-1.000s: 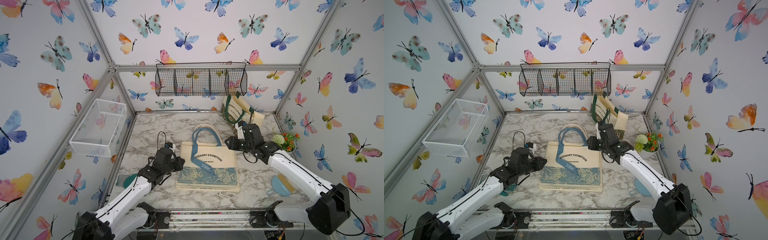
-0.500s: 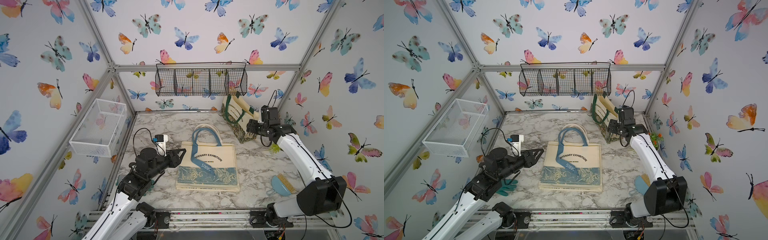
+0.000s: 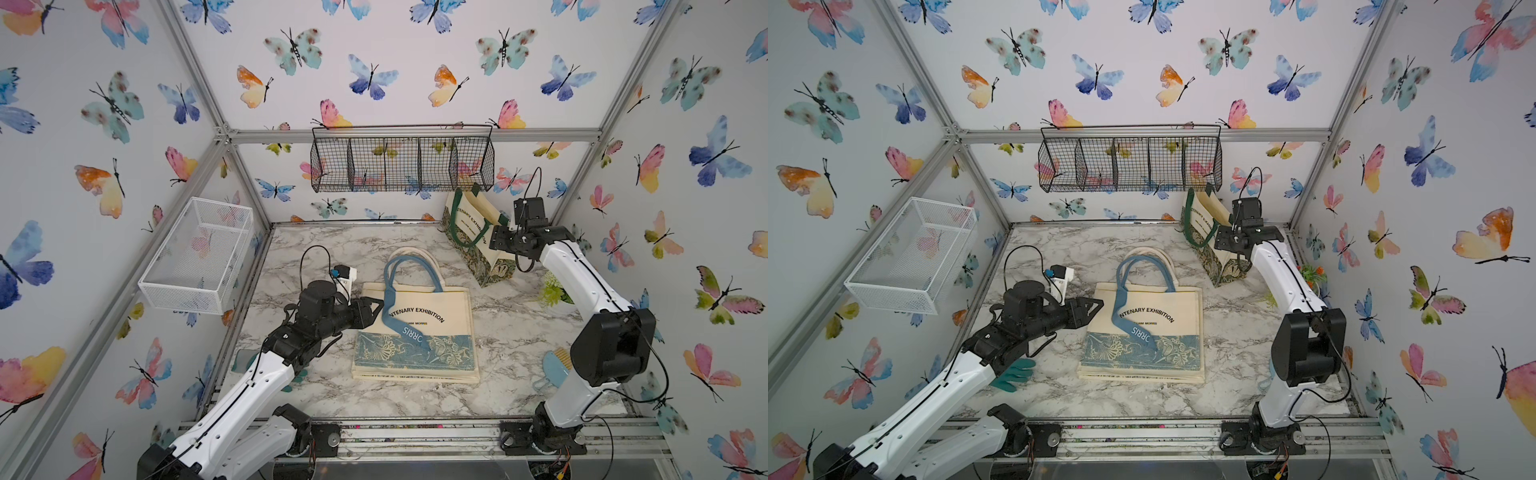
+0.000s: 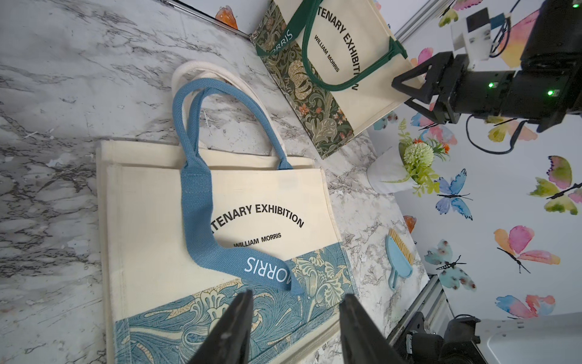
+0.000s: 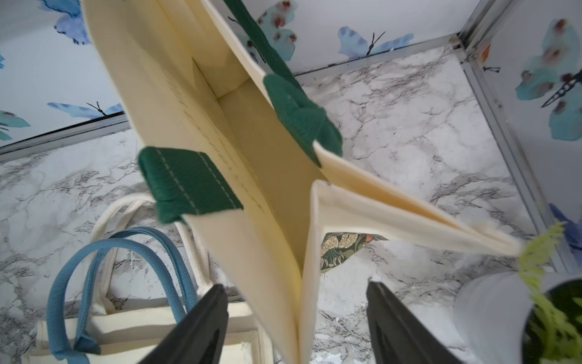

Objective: Put away the canvas bag
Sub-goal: Pick up the canvas bag from the center of the board.

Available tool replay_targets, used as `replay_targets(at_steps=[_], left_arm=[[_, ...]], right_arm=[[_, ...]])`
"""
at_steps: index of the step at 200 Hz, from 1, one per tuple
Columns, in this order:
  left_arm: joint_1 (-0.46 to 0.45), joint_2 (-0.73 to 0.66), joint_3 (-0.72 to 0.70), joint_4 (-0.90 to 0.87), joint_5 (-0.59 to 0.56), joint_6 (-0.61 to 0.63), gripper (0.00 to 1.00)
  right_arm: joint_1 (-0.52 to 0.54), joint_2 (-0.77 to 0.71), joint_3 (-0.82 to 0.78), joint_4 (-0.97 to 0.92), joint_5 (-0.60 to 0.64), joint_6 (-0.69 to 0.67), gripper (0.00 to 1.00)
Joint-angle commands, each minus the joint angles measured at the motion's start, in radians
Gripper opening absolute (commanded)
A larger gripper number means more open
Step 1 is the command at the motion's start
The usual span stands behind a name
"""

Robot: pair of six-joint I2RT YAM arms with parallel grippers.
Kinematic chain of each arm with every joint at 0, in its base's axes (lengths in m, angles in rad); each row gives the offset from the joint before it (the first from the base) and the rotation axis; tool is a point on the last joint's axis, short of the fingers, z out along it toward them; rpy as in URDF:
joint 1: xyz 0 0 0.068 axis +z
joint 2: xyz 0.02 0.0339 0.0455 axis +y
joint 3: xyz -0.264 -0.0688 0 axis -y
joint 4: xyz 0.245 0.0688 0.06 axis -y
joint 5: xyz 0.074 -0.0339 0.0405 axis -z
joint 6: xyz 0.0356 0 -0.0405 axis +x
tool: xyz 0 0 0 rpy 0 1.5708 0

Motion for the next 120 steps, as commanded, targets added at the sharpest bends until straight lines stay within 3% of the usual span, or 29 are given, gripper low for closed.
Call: replay_targets(at_steps=[1,16,26,31,120], left_arm=[[0.011,0.004,0.033,0.034,0.030,0.033,0.49],[0.015,0.000,0.035,0.013,0.025,0.045,0.49],[0.022,-0.006,0.039,-0.004,0.023,0.053,0.48],[0.026,-0.009,0.040,-0.012,0.024,0.056,0.48],[0.073,-0.030,0.064,-0.059,0.061,0.081,0.46]], right_arm=[[0.002,-0.007,-0.016,0.033,-0.045,0.016,0.59],[0.002,-0.023,-0.054,0.084,-0.056,0.016,0.37],[0.002,-0.037,-0.074,0.109,-0.053,0.009,0.10],[0.002,-0.045,-0.080,0.118,-0.049,0.004,0.02],[0.003,-0.258,-0.099,0.031,-0.130,-0.003,0.01]])
